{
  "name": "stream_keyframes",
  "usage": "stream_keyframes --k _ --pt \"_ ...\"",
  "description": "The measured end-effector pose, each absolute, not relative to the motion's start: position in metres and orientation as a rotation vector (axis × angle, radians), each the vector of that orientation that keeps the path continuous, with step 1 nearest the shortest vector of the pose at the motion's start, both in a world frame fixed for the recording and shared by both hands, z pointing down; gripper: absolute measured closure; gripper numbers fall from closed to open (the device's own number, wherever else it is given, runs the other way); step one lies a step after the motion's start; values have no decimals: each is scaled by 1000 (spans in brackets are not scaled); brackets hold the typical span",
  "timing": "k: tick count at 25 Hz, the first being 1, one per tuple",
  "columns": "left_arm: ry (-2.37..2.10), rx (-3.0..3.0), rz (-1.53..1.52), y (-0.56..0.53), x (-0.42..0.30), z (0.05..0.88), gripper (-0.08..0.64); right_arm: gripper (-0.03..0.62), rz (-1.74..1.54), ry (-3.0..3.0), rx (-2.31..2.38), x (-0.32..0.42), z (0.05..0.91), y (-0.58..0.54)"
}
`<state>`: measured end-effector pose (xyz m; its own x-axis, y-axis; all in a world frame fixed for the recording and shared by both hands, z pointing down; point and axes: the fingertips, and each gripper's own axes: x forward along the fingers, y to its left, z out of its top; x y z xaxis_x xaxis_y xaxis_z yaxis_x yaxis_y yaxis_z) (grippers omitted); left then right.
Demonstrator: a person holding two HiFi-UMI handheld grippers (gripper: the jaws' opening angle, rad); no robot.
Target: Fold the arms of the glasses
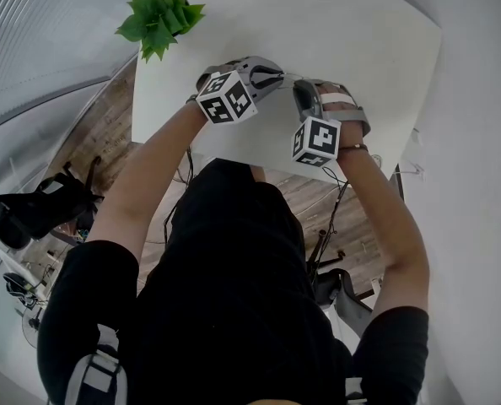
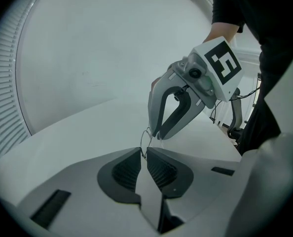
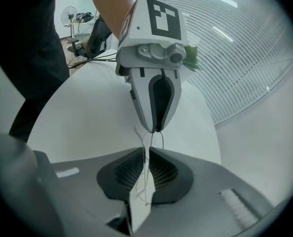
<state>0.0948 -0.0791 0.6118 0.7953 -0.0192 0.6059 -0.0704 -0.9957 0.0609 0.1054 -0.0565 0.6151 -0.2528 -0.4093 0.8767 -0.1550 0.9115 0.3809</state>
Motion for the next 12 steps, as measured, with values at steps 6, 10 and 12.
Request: stream_keyframes --k 6,10,12 --pt "-75 2869 979 -81 97 612 514 521 -249 -1819 506 112 609 -65" --pt "-50 2851 997 -79 97 613 514 489 -216 -1798 530 117 613 -68" --pt "-42 2846 1011 -78 97 615 515 461 -201 -1791 533 119 618 -70"
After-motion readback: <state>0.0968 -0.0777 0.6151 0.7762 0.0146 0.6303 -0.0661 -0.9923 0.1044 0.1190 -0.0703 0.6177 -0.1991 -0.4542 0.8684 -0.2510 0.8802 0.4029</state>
